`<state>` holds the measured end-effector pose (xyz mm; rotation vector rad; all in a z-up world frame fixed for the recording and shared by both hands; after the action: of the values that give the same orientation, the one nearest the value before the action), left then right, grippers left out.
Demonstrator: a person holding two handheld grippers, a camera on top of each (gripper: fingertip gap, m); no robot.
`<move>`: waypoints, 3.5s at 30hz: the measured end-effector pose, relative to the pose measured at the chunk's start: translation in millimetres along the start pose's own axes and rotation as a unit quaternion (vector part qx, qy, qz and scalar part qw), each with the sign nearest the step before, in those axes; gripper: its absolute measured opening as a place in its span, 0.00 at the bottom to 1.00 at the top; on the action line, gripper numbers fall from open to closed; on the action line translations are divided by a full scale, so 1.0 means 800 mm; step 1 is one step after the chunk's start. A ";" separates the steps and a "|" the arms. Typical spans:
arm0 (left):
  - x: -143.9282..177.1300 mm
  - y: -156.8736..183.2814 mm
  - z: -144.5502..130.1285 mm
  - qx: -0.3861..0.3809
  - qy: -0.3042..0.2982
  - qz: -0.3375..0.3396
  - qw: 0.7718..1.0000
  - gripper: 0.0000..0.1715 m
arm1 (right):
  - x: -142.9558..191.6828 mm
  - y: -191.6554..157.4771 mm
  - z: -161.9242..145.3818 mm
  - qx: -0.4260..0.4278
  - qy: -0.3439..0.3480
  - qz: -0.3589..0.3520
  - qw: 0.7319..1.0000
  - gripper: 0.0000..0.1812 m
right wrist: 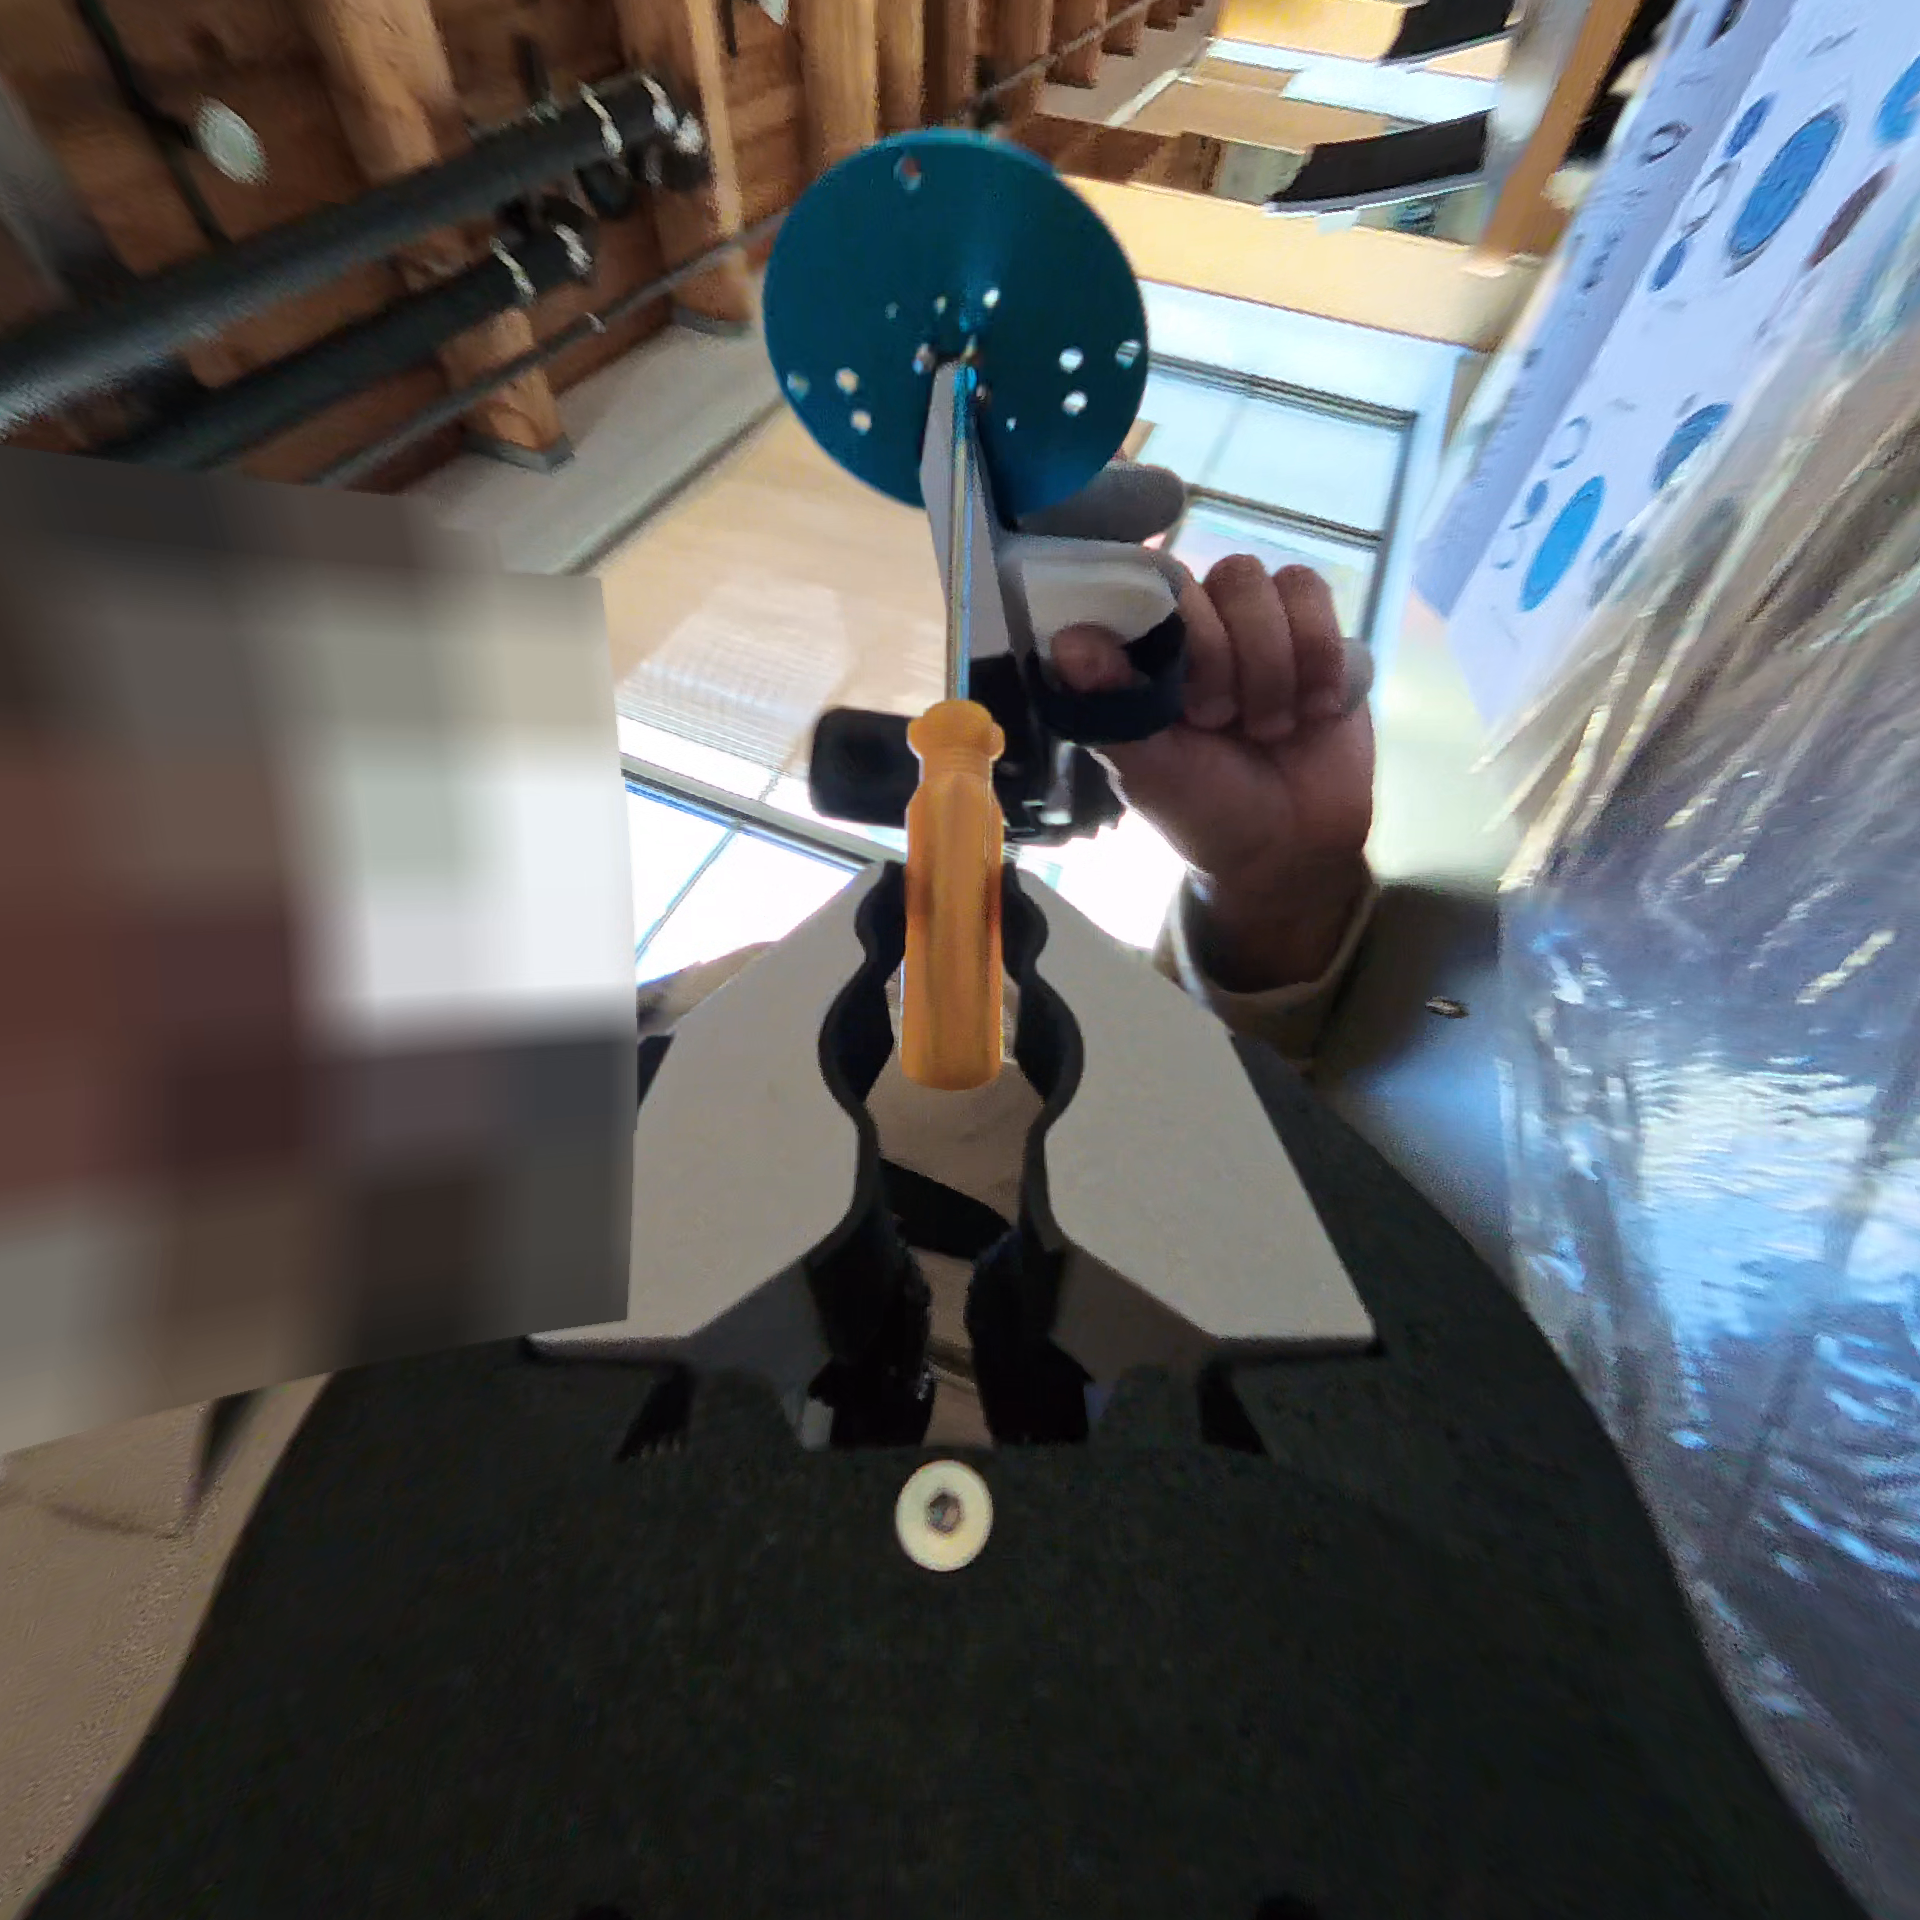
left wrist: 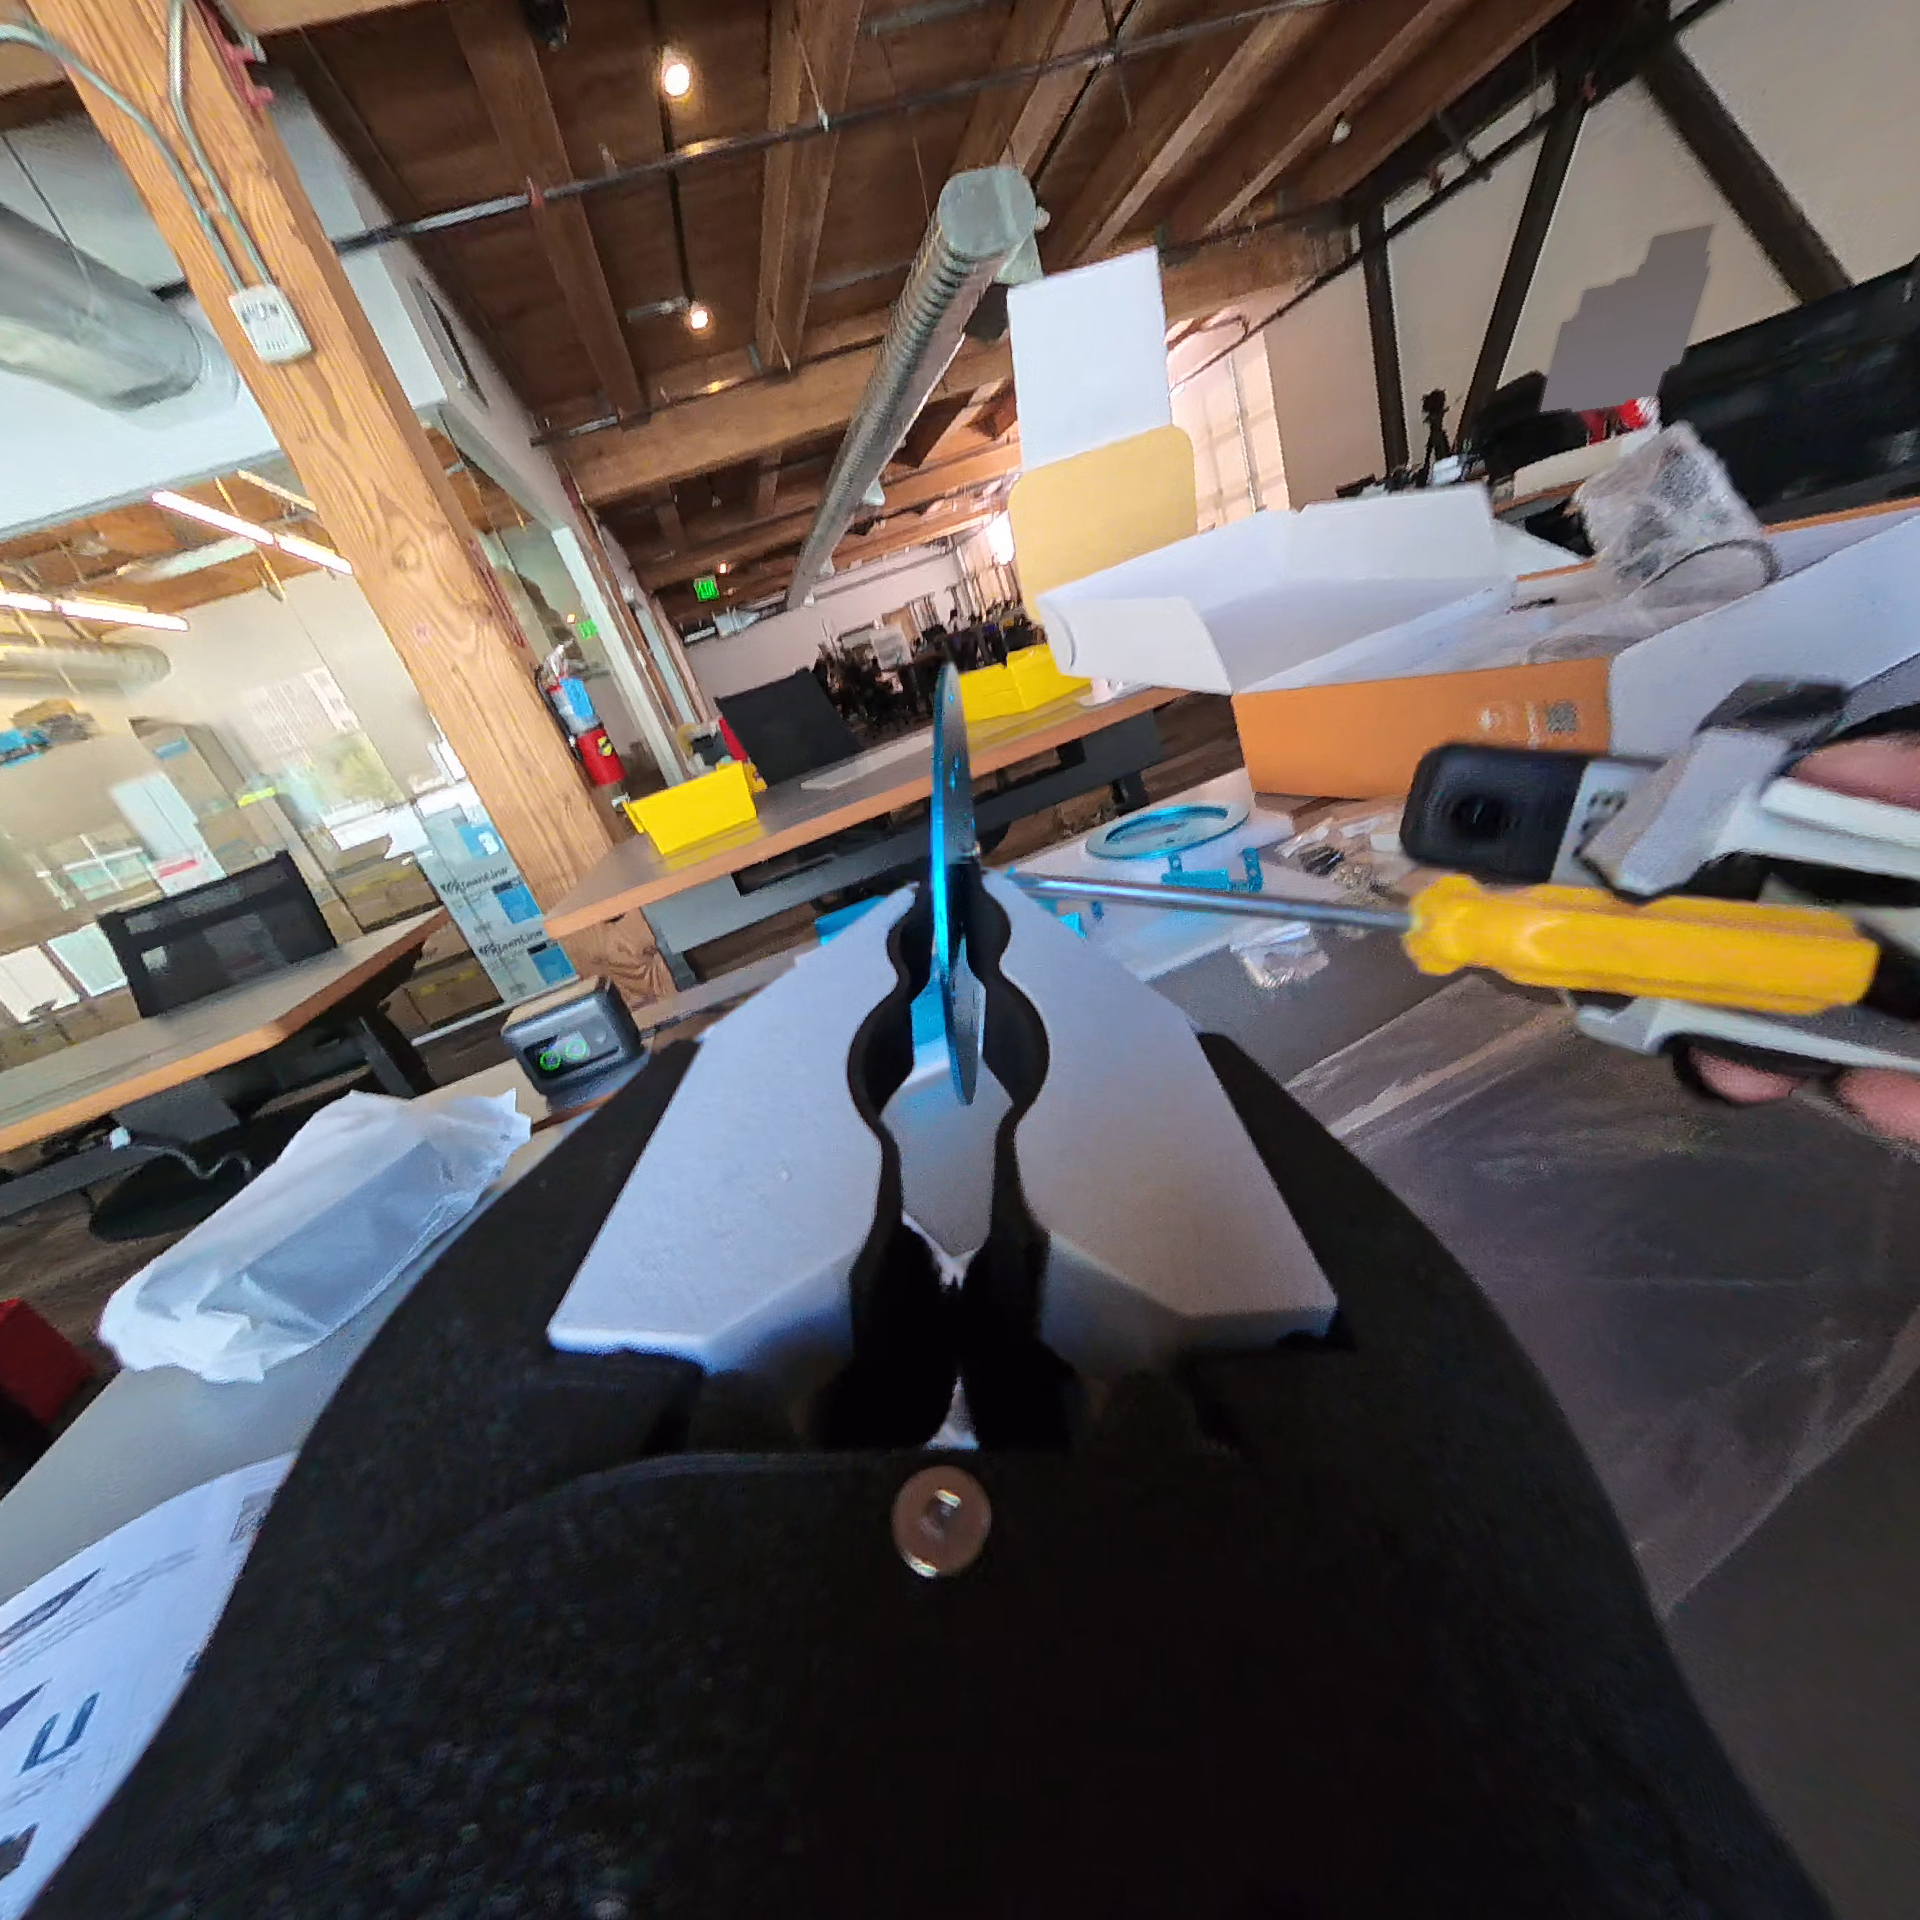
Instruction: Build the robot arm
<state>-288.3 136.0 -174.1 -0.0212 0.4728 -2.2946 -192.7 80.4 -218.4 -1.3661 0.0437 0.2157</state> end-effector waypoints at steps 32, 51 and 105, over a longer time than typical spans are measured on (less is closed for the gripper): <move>-0.029 0.020 -0.109 0.179 -0.208 -0.031 0.961 0.03 | 0.046 0.053 0.029 0.600 -0.060 -0.635 0.484 0.09; -0.031 0.020 -0.109 0.183 -0.208 -0.032 0.960 0.03 | 0.047 0.053 0.029 0.598 -0.063 -0.633 0.488 0.09; -0.019 0.001 -0.103 0.173 -0.194 0.008 0.966 0.03 | 0.037 0.057 0.030 0.588 -0.029 -0.602 0.539 0.09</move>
<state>-290.4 173.5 -248.7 -0.2852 -0.1306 -2.2525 -174.1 115.9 -262.0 0.2188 -0.6999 -0.8517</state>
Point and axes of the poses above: each gripper's, where its closed fingertips meet, x back along the fingers, z out of its top, y = z × x across the jaws, the point moved 2 cm from there along x, back along the fingers, and after that the axes turned 10 degrees about -z, right-handed, at the moved point
